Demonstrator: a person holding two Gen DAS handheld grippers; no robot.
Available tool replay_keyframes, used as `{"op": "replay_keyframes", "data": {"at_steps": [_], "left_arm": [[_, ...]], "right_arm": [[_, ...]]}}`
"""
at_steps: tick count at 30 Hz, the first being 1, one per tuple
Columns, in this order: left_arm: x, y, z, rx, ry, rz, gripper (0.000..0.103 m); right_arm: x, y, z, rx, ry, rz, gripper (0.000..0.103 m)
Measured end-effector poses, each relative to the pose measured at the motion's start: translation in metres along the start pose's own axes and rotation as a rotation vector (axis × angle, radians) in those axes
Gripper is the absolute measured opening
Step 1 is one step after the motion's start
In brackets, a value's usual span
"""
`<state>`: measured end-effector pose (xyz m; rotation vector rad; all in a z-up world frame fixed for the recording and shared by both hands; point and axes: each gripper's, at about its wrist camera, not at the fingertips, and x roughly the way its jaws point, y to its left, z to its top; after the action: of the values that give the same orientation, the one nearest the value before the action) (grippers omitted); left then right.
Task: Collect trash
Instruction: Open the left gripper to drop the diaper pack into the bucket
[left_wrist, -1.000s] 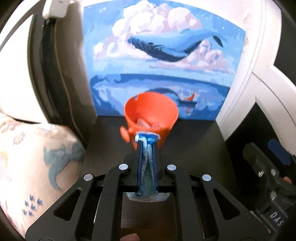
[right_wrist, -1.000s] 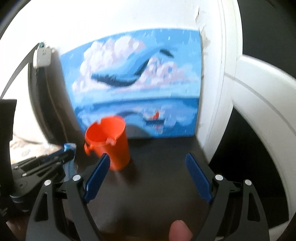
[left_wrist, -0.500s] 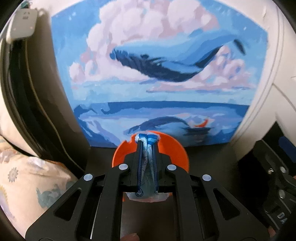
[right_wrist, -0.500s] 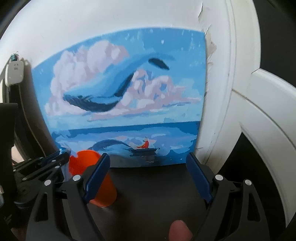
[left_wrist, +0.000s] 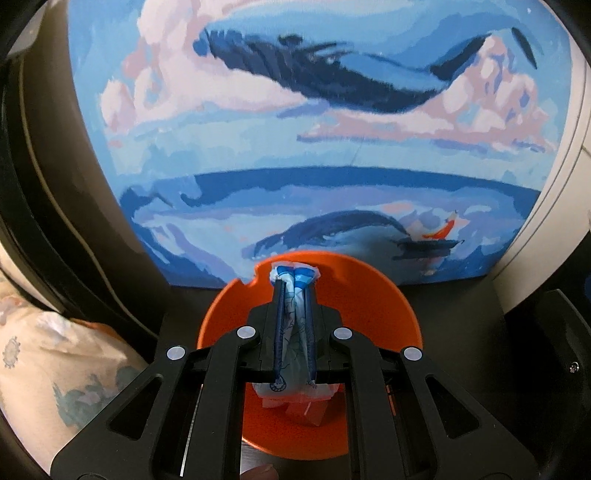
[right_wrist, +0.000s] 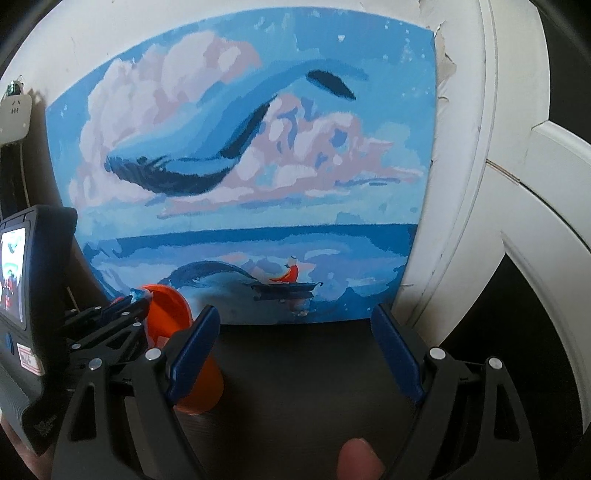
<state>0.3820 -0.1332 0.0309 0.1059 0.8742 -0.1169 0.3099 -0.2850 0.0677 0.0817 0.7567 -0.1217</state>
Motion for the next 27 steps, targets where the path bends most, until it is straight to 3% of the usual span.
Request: {"op": "replay_keyframes", "data": {"at_steps": [17,21,22,25,27], "left_arm": [[0.009,0.001,-0.005,-0.014,0.009,-0.009,0.011],[0.006,0.002,-0.004,-0.016,-0.012,-0.019,0.016],[0.004,0.001,-0.004,-0.011,-0.029,-0.019,0.024],[-0.006,0.002,-0.002,-0.019,-0.086,-0.035,0.067],[-0.013,0.001,0.0,-0.022,-0.126,-0.023,0.074]], "right_arm": [[0.01,-0.001,-0.004,0.002,0.023,-0.006,0.084],[0.011,-0.001,-0.004,0.006,0.023,-0.006,0.084],[0.01,-0.001,-0.003,0.006,0.022,-0.006,0.084],[0.008,-0.002,-0.003,0.007,0.019,-0.005,0.084],[0.007,-0.003,-0.002,0.011,0.017,-0.004,0.084]]}}
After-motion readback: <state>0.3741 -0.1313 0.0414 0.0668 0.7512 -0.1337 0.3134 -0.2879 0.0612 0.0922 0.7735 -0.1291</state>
